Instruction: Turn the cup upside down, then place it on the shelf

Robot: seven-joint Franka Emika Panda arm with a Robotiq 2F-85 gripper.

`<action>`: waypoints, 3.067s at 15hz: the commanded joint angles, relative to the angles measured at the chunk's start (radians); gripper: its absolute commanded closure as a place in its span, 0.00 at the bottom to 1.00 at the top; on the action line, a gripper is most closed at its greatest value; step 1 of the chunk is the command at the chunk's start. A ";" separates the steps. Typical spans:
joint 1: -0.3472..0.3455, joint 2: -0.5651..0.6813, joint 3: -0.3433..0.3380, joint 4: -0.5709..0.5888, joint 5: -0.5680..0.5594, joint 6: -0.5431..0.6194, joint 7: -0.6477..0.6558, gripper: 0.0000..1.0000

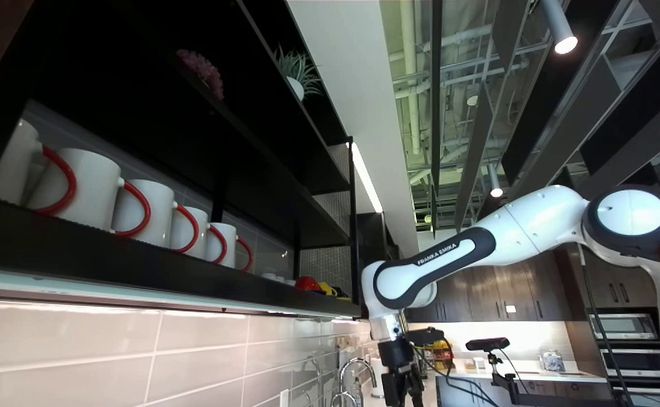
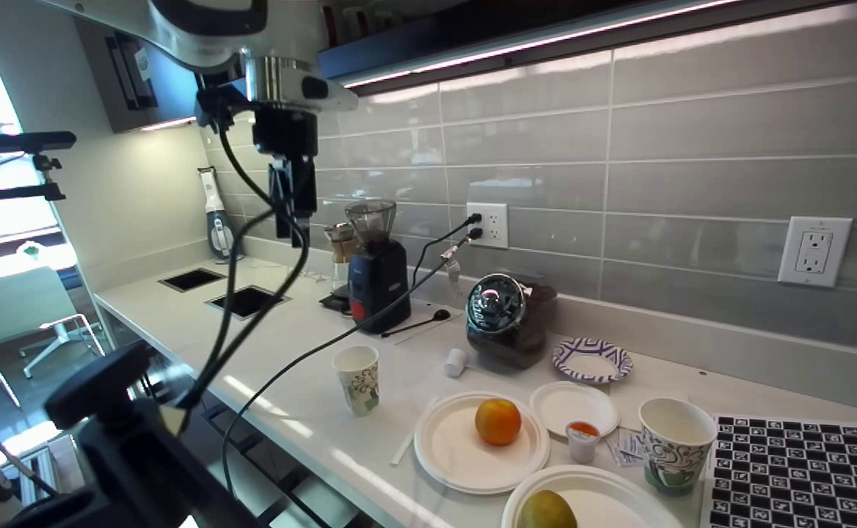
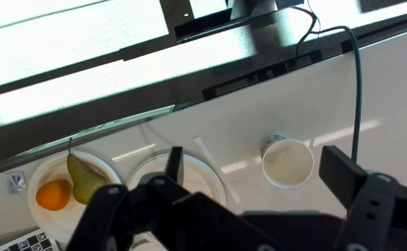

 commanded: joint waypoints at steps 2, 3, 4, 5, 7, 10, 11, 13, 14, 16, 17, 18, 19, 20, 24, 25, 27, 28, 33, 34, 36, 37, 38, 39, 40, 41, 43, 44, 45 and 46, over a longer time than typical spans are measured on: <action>-0.018 0.088 -0.055 -0.138 0.184 0.311 0.005 0.00; -0.019 0.120 -0.064 -0.154 0.235 0.373 -0.001 0.00; -0.019 0.169 -0.074 -0.144 0.304 0.397 -0.018 0.00; -0.020 0.207 -0.081 -0.147 0.373 0.435 -0.037 0.00; -0.028 0.277 -0.083 -0.127 0.514 0.463 -0.060 0.00; -0.058 0.385 -0.073 -0.086 0.697 0.448 -0.071 0.00; -0.070 0.415 -0.069 -0.073 0.751 0.442 -0.067 0.00; -0.096 0.489 -0.061 -0.038 0.839 0.430 -0.055 0.00; -0.108 0.529 -0.056 -0.017 0.872 0.407 -0.052 0.00; -0.126 0.575 -0.047 0.019 0.882 0.323 -0.048 0.00; -0.107 0.511 -0.056 -0.049 0.841 0.405 -0.050 0.00; -0.114 0.537 -0.054 -0.031 0.848 0.375 -0.049 0.00; -0.117 0.555 -0.052 -0.016 0.851 0.361 -0.049 0.00; -0.119 0.565 -0.050 -0.006 0.852 0.354 -0.049 0.00; -0.120 0.568 -0.049 0.006 0.852 0.348 -0.047 0.00; -0.135 0.596 -0.047 0.033 0.881 0.325 -0.038 0.00; -0.170 0.641 -0.042 0.069 0.970 0.303 -0.041 0.00; -0.184 0.657 -0.043 0.080 1.010 0.292 -0.049 0.00; -0.248 0.789 -0.046 0.184 1.098 0.169 -0.047 0.00; -0.255 0.823 -0.047 0.216 1.091 0.133 -0.032 0.00; -0.273 0.897 -0.039 0.286 1.090 0.064 -0.021 0.00; -0.276 0.928 -0.036 0.316 1.090 0.039 -0.012 0.00; -0.275 0.961 -0.034 0.349 1.088 0.020 0.008 0.00; -0.274 0.990 -0.032 0.377 1.089 0.010 0.022 0.00; -0.275 1.020 -0.029 0.409 1.091 0.000 0.036 0.00; -0.276 1.043 -0.025 0.434 1.094 -0.010 0.049 0.00; -0.277 1.092 -0.017 0.491 1.093 -0.032 0.077 0.00; -0.277 1.118 -0.013 0.521 1.090 -0.049 0.093 0.00; -0.277 1.137 -0.010 0.547 1.089 -0.063 0.106 0.00; -0.276 1.164 -0.007 0.579 1.083 -0.080 0.122 0.00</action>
